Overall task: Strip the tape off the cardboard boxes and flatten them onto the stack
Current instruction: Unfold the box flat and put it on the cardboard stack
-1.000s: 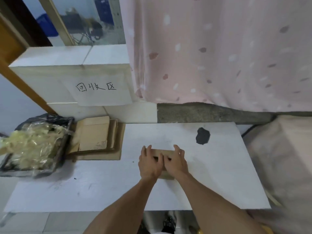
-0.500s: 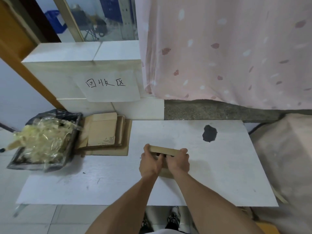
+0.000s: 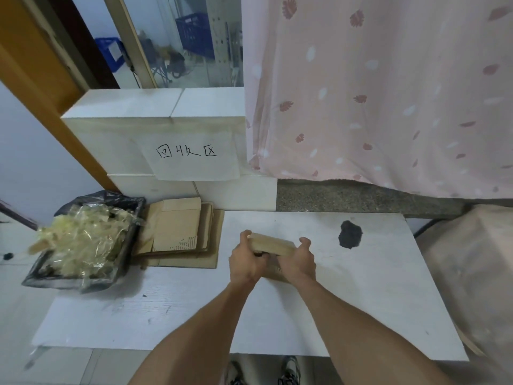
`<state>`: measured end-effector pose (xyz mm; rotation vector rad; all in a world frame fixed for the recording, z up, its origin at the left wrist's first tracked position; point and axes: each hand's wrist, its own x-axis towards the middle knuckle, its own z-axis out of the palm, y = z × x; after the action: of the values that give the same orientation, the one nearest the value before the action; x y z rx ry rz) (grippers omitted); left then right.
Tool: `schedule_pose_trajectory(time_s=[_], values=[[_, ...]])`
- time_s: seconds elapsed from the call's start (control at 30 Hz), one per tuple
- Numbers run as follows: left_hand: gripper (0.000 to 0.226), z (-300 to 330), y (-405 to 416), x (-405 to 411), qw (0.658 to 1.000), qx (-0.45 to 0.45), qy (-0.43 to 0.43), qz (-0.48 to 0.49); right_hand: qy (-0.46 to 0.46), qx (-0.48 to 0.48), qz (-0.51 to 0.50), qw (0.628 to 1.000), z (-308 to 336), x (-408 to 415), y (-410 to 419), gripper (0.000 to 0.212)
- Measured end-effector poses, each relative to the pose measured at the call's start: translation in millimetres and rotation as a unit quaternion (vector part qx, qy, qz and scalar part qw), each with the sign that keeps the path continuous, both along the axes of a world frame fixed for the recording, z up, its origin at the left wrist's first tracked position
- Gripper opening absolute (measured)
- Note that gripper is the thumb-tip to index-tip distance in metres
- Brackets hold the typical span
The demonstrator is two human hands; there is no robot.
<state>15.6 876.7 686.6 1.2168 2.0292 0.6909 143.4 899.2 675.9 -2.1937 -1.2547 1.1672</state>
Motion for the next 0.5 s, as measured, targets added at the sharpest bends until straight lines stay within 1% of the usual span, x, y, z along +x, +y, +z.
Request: schedule_pose_trajectory(time_s=[0.07, 0.2, 0.3, 0.33, 0.4, 0.47, 0.5], values=[[0.065, 6.3, 1.1, -6.1, 0.999, 0.023, -0.029, 0.006, 0.015, 0.012, 0.001, 1.000, 9.9, -3.0, 5.8, 0.084], [0.064, 10.7, -0.6, -15.6, 0.995, 0.034, -0.091, 0.005, 0.048, 0.029, 0.019, 0.998, 14.6, -3.3, 8.2, 0.091], [0.057, 6.9, -6.6, -15.9, 0.995, 0.036, -0.096, -0.004, 0.080, 0.027, 0.013, 0.996, 11.2, -0.7, 5.3, 0.094], [0.053, 4.7, -9.5, -16.0, 0.994, 0.042, -0.102, -0.003, 0.086, 0.023, 0.012, 0.996, 9.6, 0.5, 3.4, 0.092], [0.044, 1.5, -13.6, -19.1, 0.991, 0.050, -0.124, 0.030, 0.078, 0.014, 0.006, 0.997, 6.0, 5.1, -3.8, 0.083], [0.040, -2.7, -16.3, -24.5, 0.993, 0.042, -0.104, 0.048, 0.032, 0.013, 0.025, 0.999, 2.1, 11.8, -12.0, 0.069], [0.040, -5.9, -18.3, -26.5, 0.995, 0.030, -0.084, 0.032, 0.001, 0.015, 0.050, 0.999, 0.6, 13.7, -14.9, 0.061]])
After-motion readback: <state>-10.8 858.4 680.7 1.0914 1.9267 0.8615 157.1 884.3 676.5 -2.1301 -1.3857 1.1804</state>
